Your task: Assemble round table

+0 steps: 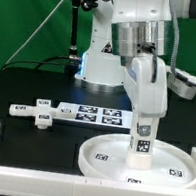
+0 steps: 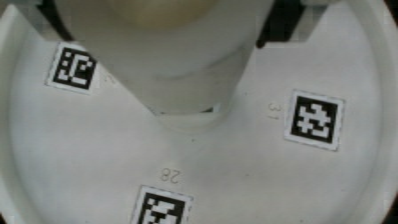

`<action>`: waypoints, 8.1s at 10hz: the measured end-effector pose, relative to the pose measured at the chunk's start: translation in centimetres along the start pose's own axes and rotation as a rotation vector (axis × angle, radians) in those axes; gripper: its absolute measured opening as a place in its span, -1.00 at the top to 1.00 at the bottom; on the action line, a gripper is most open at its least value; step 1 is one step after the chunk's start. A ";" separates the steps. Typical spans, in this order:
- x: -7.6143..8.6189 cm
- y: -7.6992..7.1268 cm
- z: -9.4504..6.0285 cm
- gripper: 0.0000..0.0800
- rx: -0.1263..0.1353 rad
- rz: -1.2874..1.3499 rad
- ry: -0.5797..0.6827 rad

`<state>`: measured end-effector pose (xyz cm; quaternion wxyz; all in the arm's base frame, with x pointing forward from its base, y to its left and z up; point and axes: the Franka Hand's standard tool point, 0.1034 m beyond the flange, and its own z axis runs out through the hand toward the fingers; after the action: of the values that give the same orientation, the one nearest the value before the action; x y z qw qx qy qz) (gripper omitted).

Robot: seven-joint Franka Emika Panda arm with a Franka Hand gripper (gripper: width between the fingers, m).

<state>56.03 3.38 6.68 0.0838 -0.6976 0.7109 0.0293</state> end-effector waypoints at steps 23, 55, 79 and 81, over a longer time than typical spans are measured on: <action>-0.4 -1.1 -0.5 -0.34 -0.055 -1.594 0.046; 4.4 5.7 -4.8 -0.62 -0.026 -1.406 0.055; 17.2 9.6 -3.8 -0.62 -0.207 -2.670 0.006; 18.1 10.5 -3.7 -0.62 -0.210 -2.646 0.002</action>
Offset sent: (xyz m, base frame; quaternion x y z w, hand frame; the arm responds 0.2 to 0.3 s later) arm 0.0094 0.0020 0.0049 -0.0195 0.0328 -0.1935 0.9803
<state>45.08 -14.84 6.65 -0.0057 -0.8626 -0.5054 -0.0199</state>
